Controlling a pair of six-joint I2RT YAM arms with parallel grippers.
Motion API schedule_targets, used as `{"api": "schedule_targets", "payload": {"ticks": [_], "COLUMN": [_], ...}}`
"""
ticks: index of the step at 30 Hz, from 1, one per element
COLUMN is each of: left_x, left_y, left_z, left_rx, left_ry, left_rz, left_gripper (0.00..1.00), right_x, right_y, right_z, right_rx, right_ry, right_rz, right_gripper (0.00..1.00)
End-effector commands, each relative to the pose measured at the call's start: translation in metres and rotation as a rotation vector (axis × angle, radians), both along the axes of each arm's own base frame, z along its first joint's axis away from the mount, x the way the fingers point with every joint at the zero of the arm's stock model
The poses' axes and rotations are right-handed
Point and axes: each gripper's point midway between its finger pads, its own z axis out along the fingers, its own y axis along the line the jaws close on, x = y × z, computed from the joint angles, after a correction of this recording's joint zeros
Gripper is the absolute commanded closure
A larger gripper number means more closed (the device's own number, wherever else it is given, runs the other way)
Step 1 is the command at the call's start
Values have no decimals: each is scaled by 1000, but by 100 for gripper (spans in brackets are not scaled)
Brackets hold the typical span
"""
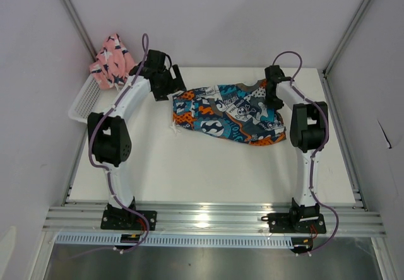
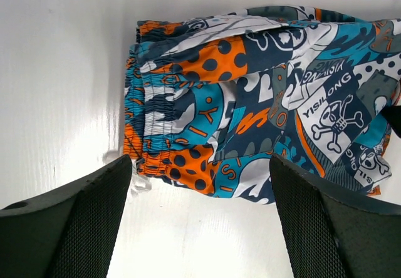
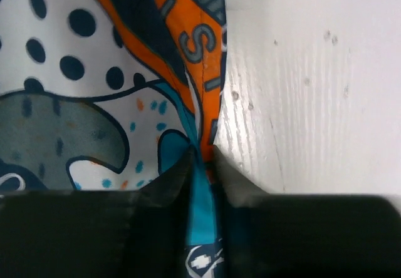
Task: Fold and stack the shorts
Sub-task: Fold the shorts
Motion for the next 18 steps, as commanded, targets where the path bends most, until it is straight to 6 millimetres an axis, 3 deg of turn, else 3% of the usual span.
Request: {"api": "schedule_targets", "payload": {"ticks": [1,3,4,7,9,11,12,14,18], "left_x": [4,3,4,2,4,9,9,16,27], "left_y": [-7,-9,-12,-16,-17,-11,-8,-1,-2], "left_z": [3,6,12,16,16,13,9,5,4], "left_rx": [26,33,20,-1,-1,36,52,73,8], "left_ry": [-46,-64,-91,-120,-129,-118,-105,-83,-65], "left_rz": [-41,-60,-70,-93,-103,-92,-84,-59,-60], "left_gripper": [9,9,9,9,9,10,10,12,22], "right_x": [4,8,6,6,3,-9,-12,-21,-45], "right_y": [-12,-12,-11,3,28,55,89,116,193], "right_z": [28,45,63,92,120,135,145,147,135], "right_rx": [-41,-20,-2,83,187,262,326,336,432], "right_ry": [-34,-88,-125,-194,-255,-289,-327,-356,-331], "right_rz": [-35,-42,-44,-20,53,144,248,345,567], "right_gripper": [62,49,34,26,25,25,27,28,31]}}
